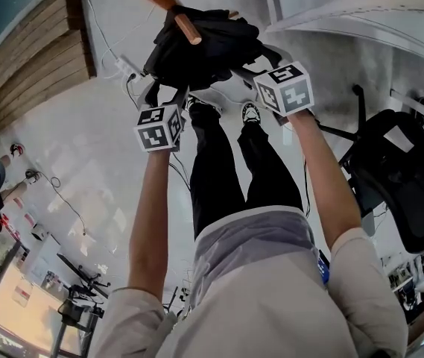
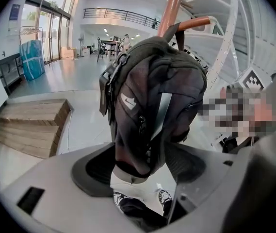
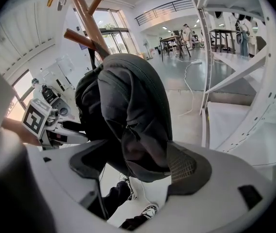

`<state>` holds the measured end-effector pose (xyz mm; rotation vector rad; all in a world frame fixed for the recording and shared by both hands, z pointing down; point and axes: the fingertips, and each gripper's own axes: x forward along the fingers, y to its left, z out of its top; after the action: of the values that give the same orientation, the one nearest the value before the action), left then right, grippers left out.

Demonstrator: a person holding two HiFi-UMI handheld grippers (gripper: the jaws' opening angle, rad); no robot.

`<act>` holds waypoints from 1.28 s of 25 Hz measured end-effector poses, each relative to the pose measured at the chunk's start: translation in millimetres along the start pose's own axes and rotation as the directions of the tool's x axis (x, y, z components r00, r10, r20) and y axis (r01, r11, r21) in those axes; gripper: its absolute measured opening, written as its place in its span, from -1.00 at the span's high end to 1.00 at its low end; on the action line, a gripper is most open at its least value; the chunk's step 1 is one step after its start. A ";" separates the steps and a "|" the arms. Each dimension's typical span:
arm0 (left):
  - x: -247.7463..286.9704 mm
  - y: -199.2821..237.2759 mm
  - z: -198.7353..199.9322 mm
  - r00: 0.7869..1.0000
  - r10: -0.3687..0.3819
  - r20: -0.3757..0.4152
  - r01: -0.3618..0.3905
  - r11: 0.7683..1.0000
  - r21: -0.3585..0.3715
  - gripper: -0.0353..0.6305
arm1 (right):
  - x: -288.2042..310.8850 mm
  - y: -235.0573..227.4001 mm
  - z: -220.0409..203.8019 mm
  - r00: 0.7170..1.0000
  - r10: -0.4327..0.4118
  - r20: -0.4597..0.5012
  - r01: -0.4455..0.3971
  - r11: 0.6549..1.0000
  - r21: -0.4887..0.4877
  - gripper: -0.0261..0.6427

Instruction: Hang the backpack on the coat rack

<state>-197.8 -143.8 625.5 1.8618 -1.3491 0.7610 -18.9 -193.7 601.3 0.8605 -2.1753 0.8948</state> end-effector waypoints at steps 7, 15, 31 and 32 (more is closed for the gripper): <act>-19.0 -15.9 -2.1 1.000 -0.001 -0.011 0.001 1.000 -0.018 -0.05 | -18.4 10.9 0.0 1.000 -0.008 -0.001 0.008 0.998 -0.066 -0.21; -43.7 -28.5 -7.9 0.997 0.000 -0.072 -0.001 1.000 -0.007 0.14 | -35.7 34.0 1.7 0.999 0.037 -0.014 -0.038 0.994 -0.102 -0.20; -98.4 -79.1 -1.9 0.999 -0.046 -0.001 0.046 0.999 0.015 0.25 | -103.7 62.6 2.8 0.996 0.092 0.017 -0.088 0.984 -0.156 -0.09; -101.8 -81.9 -1.5 0.999 -0.048 0.006 0.048 0.999 0.010 0.26 | -107.0 65.7 2.4 0.995 0.097 0.018 -0.093 0.983 -0.161 -0.08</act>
<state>-148.3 -70.2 529.5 1.8990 -1.3021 0.7393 -5.7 -124.0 497.6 0.6988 -2.2909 0.7454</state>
